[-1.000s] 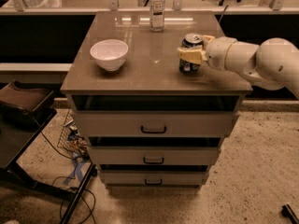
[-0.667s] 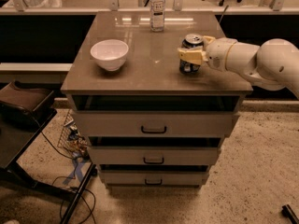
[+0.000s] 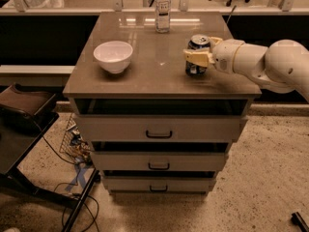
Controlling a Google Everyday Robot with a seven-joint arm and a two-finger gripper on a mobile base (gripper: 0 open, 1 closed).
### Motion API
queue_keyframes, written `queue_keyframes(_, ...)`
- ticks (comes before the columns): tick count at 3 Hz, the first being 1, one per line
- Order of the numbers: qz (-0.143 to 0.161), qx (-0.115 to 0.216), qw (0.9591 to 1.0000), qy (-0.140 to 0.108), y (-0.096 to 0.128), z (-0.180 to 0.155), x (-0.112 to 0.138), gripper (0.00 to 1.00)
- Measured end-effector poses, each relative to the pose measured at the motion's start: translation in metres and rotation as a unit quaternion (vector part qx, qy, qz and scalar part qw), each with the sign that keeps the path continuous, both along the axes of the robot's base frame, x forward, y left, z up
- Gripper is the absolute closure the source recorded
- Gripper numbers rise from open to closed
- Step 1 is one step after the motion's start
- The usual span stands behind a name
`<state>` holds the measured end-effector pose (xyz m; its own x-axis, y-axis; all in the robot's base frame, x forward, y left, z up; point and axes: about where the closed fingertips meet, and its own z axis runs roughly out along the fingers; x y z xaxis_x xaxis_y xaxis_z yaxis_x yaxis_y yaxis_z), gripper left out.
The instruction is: Pick pepsi can from white bowl and place on counter
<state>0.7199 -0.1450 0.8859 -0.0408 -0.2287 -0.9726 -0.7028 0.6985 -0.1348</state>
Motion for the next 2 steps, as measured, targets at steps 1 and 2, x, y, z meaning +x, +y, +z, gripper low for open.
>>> queue_keyframes(1, 0.004, 0.001, 1.0000, 0.001, 0.0054, -0.0006, 0.0004, 0.00)
queue_keyframes(2, 0.004, 0.001, 1.0000, 0.001, 0.0055, -0.0006, 0.0004, 0.00)
